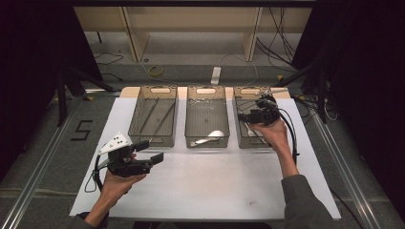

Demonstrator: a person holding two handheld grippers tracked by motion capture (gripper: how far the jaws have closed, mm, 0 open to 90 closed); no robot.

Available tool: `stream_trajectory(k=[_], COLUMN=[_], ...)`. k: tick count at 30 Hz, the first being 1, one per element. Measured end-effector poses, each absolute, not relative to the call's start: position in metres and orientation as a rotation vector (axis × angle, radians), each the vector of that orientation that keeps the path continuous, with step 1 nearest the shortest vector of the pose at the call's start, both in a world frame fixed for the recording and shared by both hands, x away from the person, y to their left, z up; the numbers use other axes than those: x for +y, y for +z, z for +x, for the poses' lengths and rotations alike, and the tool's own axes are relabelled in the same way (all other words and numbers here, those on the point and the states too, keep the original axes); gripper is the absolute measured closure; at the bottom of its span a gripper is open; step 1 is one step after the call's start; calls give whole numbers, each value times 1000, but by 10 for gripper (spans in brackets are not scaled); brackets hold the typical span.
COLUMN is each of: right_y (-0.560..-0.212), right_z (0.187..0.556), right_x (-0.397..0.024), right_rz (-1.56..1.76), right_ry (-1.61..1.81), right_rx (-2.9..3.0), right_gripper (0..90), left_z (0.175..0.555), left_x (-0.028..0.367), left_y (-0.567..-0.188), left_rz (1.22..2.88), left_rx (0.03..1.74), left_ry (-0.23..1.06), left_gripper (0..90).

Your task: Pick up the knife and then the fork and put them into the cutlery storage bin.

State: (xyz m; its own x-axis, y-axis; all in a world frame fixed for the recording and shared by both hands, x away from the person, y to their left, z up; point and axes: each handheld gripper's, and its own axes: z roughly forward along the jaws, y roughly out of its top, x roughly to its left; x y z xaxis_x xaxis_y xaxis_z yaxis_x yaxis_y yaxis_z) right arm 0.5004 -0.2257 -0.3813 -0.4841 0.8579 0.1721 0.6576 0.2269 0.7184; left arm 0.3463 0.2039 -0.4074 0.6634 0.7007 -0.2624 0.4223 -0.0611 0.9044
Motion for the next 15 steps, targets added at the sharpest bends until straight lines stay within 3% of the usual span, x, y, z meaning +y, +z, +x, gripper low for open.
stream_trajectory(k=[15], right_y=[-375], right_z=[454], right_x=[-214], right_rz=[1274], right_ry=[1286], right_rx=[2193], right_gripper=[324], left_z=[346], left_x=[203], left_y=[-408], left_rz=[1686], left_rx=[921], left_ry=[281], left_gripper=[177])
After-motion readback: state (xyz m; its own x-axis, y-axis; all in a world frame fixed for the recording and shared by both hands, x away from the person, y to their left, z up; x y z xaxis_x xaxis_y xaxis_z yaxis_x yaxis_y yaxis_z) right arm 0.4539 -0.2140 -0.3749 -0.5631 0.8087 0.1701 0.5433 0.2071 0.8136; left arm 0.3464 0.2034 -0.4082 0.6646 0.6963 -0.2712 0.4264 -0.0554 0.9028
